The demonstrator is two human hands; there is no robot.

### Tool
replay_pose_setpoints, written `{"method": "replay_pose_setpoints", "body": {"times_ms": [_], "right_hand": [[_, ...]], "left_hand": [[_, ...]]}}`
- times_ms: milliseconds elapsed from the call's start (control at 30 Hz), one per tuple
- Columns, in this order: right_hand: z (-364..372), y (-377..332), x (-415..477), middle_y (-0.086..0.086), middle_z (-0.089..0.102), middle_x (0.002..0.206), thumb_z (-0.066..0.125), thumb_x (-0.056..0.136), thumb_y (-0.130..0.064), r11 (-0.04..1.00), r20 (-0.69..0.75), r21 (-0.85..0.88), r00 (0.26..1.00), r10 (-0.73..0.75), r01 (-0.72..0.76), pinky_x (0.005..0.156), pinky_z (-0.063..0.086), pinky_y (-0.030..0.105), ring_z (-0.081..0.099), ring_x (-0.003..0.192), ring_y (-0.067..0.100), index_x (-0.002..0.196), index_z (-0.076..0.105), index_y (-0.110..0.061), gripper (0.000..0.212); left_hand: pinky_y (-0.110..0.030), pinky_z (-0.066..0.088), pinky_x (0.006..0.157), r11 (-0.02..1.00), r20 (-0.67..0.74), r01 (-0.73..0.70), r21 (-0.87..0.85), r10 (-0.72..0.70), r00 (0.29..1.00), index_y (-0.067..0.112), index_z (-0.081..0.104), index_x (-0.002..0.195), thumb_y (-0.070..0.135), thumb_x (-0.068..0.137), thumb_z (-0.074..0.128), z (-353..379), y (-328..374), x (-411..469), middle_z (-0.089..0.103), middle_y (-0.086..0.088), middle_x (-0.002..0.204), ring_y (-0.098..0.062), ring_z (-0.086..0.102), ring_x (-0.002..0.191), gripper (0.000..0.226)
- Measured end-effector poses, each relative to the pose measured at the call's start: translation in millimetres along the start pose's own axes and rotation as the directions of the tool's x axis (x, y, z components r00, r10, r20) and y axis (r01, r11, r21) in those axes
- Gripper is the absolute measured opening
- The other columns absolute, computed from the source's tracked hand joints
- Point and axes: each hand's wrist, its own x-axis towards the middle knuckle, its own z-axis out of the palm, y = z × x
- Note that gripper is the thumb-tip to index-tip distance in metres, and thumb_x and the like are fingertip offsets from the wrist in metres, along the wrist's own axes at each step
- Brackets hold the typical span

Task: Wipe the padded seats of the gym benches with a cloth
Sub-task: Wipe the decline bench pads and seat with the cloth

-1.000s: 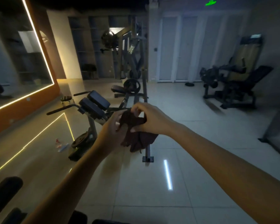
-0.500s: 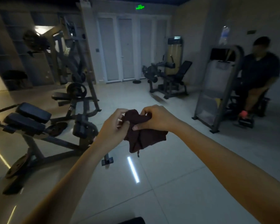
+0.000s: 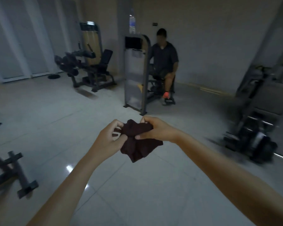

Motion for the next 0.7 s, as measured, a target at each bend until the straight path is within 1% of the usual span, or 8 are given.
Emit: {"method": "replay_pose_setpoints", "body": {"times_ms": [67,167,233,300,433,500,600,700], "right_hand": [[-14.5,16.8,-17.3,-0.011,0.061,0.081,0.084,0.079,-0.017,0.999,-0.067,-0.004,0.997,0.047,-0.047,0.064,0.048,0.018,0.062,0.071,0.002,0.09,0.056,-0.017,0.03],[-34.7,34.6,-46.6,-0.011,0.063,0.091,0.082,0.08,-0.017,0.995,-0.19,-0.014,0.977,0.096,-0.1,0.068,0.049,0.018,0.063,0.077,0.002,0.096,0.057,-0.024,0.031],[-47.5,40.6,-67.2,-0.012,0.062,0.094,0.081,0.081,-0.015,0.989,-0.265,-0.024,0.955,0.135,-0.146,0.072,0.05,0.02,0.063,0.081,0.003,0.101,0.058,-0.022,0.031],[-57.3,43.5,-89.8,-0.014,0.061,0.098,0.079,0.083,-0.016,0.978,-0.318,-0.042,0.93,0.182,-0.206,0.079,0.053,0.025,0.062,0.088,0.003,0.108,0.06,-0.022,0.032],[-65.5,47.5,-138.5,-0.017,0.061,0.103,0.077,0.084,-0.013,0.952,-0.424,-0.025,0.866,0.266,-0.305,0.082,0.052,0.015,0.061,0.09,-0.003,0.118,0.062,-0.024,0.039],[-65.0,51.8,-160.6,-0.017,0.062,0.105,0.077,0.083,-0.014,0.938,-0.485,-0.008,0.822,0.299,-0.346,0.088,0.054,0.022,0.063,0.096,0.002,0.118,0.062,-0.028,0.04],[-57.9,55.6,-194.3,-0.02,0.059,0.109,0.075,0.085,-0.014,0.914,-0.545,0.018,0.762,0.349,-0.406,0.082,0.052,0.017,0.061,0.097,-0.001,0.126,0.059,-0.028,0.046],[-46.4,59.9,-230.2,-0.025,0.057,0.111,0.072,0.086,-0.008,0.894,-0.591,0.079,0.702,0.398,-0.44,0.08,0.05,0.011,0.059,0.097,-0.009,0.132,0.056,-0.027,0.051]], "left_hand": [[-0.026,0.042,0.093,1.0,0.103,-0.027,-0.013,0.028,0.994,0.017,0.052,0.084,0.009,0.086,0.06,24.5,2.3,11.3,0.062,0.011,0.086,-0.007,0.061,0.093,0.011],[-0.03,0.042,0.076,0.997,0.236,-0.005,-0.075,0.023,0.972,0.015,0.048,0.082,0.008,0.087,0.061,59.8,9.0,30.0,0.055,0.012,0.071,-0.005,0.058,0.078,0.015],[-0.03,0.041,0.069,0.993,0.307,-0.012,-0.118,0.048,0.95,0.018,0.048,0.081,0.014,0.085,0.062,80.5,16.8,40.4,0.054,0.015,0.067,-0.003,0.054,0.069,0.015],[-0.031,0.044,0.068,0.986,0.371,-0.029,-0.163,0.089,0.924,0.02,0.049,0.084,0.02,0.084,0.063,99.5,25.8,45.8,0.056,0.01,0.071,-0.009,0.056,0.069,0.014],[-0.029,0.047,0.068,0.973,0.488,-0.09,-0.214,0.187,0.853,0.02,0.05,0.088,0.009,0.089,0.061,132.8,42.6,46.9,0.06,0.003,0.079,-0.01,0.059,0.071,0.016],[-0.028,0.051,0.068,0.962,0.543,-0.131,-0.24,0.244,0.804,0.022,0.051,0.094,0.009,0.09,0.06,147.7,49.7,44.3,0.062,0.003,0.088,-0.011,0.062,0.078,0.016],[-0.023,0.054,0.069,0.948,0.618,-0.146,-0.283,0.296,0.728,0.03,0.053,0.101,0.012,0.092,0.059,169.6,56.5,35.8,0.063,0.006,0.099,-0.01,0.063,0.088,0.021],[-0.03,0.057,0.075,0.936,0.691,-0.129,-0.327,0.33,0.644,0.031,0.056,0.108,0.012,0.093,0.058,192.2,61.3,22.2,0.064,0.007,0.102,-0.01,0.064,0.091,0.024]]}}
